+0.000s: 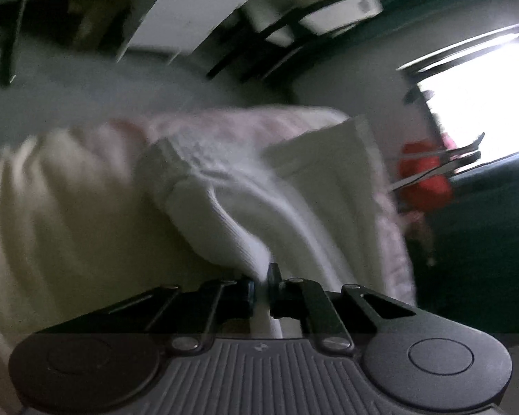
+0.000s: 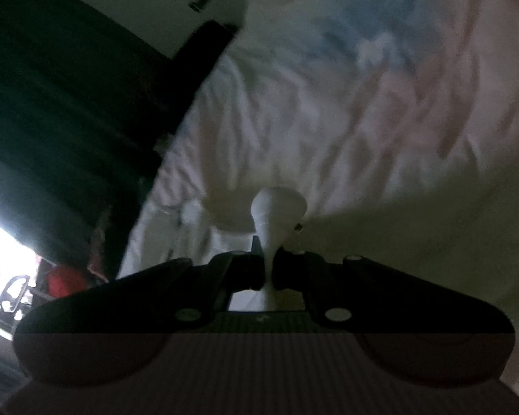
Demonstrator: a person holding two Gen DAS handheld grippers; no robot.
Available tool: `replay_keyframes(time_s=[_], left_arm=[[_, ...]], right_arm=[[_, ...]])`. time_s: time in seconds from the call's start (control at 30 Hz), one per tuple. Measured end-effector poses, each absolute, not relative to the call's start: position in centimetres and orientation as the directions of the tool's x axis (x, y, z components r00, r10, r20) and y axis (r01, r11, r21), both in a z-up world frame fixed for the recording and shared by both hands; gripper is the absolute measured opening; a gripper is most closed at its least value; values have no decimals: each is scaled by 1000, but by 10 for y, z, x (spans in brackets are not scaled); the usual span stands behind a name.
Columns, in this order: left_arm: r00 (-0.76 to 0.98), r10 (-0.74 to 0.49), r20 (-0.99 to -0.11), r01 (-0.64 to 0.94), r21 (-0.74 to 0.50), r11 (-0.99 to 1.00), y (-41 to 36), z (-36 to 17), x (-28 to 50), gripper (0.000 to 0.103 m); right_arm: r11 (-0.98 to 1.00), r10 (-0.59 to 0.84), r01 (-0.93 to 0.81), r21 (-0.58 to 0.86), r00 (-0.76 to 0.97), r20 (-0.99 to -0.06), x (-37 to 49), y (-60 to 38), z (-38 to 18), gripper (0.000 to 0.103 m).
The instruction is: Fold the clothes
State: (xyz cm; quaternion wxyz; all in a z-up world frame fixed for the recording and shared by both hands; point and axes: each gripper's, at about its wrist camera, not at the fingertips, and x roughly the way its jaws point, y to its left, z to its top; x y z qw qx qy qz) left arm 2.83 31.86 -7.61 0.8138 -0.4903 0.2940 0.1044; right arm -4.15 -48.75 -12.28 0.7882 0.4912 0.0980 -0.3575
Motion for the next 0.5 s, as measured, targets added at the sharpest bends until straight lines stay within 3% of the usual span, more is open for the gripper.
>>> replay_keyframes(time_s=[0.3,0.5], left_arm=[[914,-89,-395,-302,-811,502,312,-38,-19,6],[918,-75,-389,-274,-759,591,296,-7,12,6]], right_arm=[[250,-548,613,750,728,-412,-66,-490,-90,6],[324,-533,627,709,740,-410,-17,-506,-63,6]])
